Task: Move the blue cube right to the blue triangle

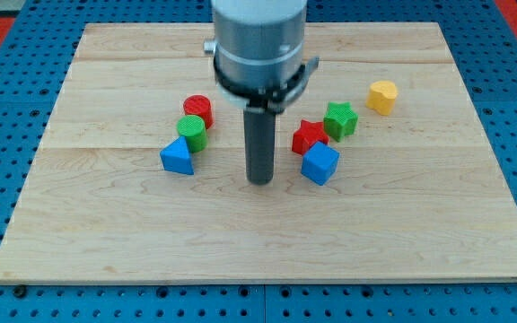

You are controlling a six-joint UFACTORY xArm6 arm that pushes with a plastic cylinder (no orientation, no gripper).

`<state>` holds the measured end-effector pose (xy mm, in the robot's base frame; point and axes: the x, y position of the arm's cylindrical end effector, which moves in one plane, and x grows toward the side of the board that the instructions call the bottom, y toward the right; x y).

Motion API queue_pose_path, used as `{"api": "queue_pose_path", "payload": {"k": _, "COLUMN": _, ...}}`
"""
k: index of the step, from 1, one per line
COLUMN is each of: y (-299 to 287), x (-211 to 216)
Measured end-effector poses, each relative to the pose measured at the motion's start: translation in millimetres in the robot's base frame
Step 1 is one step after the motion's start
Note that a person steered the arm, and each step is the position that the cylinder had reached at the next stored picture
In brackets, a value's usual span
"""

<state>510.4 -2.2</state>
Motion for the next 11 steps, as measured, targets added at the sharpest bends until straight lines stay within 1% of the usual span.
{"api": "queue_pose_path", "payload": {"k": 1, "y": 67, "x": 15}}
{"api": "queue_pose_path", "payload": {"k": 2, "y": 132, "x": 4}}
{"api": "queue_pose_path", "payload": {"k": 3, "y": 127, "x": -32}}
{"api": "queue_pose_path", "payload": {"k": 4, "y": 87, "x": -36}}
{"api": "queue_pose_path", "payload": {"k": 6, "y": 50, "x": -24}}
{"api": "queue_pose_path", "payload": {"k": 8, "y": 54, "x": -9}}
{"api": "queue_pose_path", "payload": {"k": 10, "y": 41, "x": -9}}
{"api": "queue_pose_path", "payload": {"k": 11, "y": 33, "x": -15}}
